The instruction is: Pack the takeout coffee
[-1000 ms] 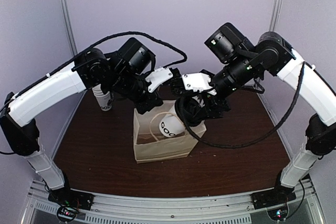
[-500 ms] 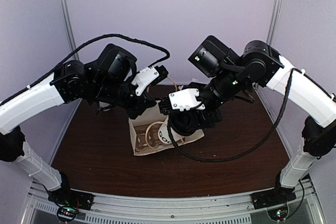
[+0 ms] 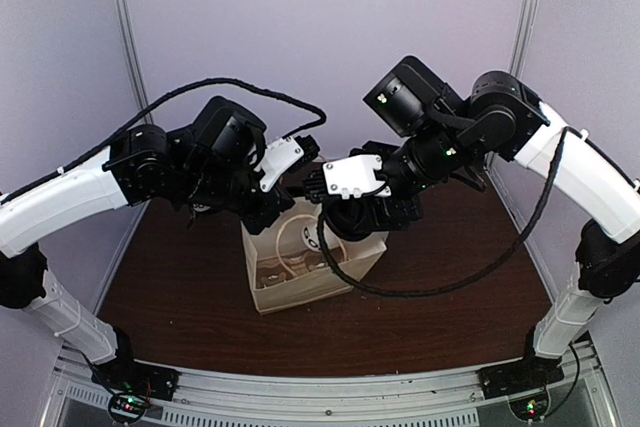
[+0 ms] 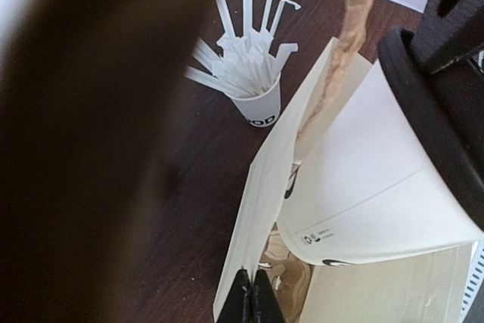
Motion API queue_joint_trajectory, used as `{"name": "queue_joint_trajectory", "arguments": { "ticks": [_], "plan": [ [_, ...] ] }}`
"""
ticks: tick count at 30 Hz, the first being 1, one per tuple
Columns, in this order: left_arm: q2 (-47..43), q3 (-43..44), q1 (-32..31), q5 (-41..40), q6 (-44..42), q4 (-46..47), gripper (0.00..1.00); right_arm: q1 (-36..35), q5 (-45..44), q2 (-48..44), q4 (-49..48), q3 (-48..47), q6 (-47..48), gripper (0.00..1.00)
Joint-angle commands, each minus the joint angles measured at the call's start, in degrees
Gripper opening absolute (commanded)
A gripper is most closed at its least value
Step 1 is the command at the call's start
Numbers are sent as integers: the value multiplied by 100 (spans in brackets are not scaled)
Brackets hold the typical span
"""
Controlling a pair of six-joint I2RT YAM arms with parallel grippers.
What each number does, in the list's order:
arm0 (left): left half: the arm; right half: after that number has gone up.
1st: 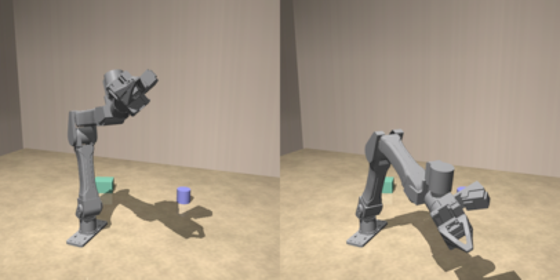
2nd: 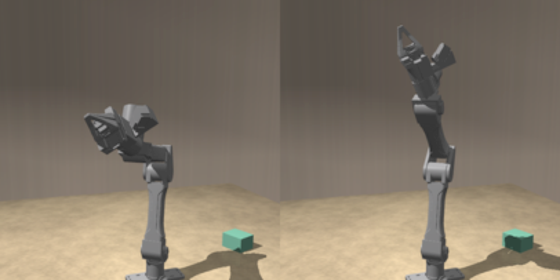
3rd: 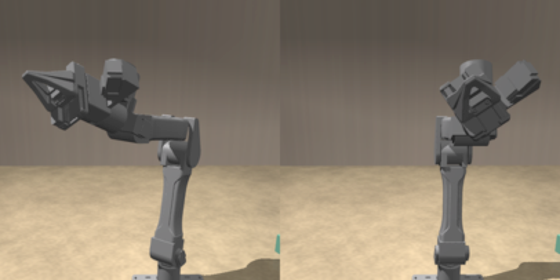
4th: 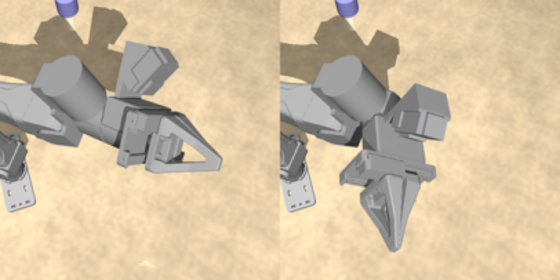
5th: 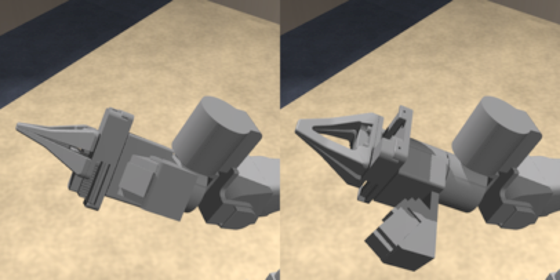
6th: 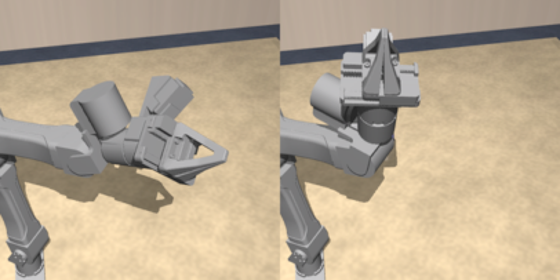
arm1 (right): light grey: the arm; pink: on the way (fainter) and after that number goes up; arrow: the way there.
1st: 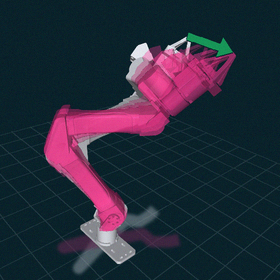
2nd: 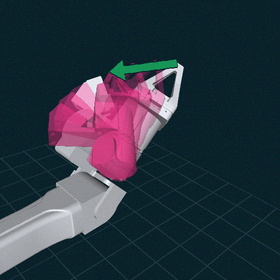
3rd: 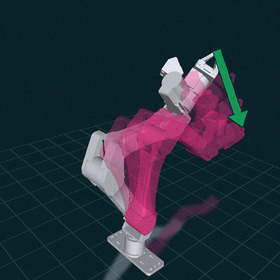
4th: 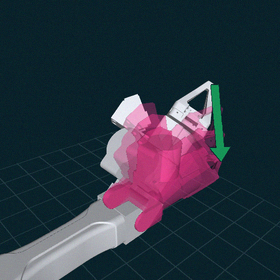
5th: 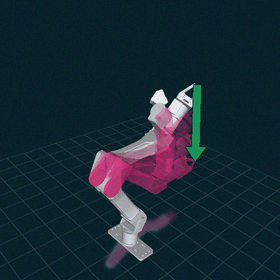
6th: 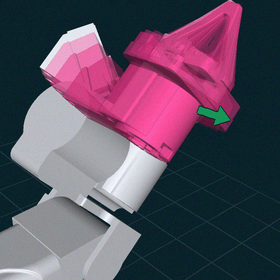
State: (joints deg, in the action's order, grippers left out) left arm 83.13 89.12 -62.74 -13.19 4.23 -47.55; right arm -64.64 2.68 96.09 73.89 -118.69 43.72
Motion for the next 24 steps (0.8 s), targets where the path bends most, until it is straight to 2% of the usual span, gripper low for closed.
{"name": "queue_joint_trajectory", "arguments": {
  "ticks": [1, 13, 24],
  "plan": [
    [-84, -19, -27, -226, -62, 341, 0, -12, -183, -292, -66, 56, 13, 68],
    [-103, 51, -28, -226, 5, 247, 0, 118, -74, -407, -61, -61, -27, 68],
    [-252, -181, -30, -47, 26, 563, 0, 127, -6, -34, -173, -330, 71, 69]
  ]
}}
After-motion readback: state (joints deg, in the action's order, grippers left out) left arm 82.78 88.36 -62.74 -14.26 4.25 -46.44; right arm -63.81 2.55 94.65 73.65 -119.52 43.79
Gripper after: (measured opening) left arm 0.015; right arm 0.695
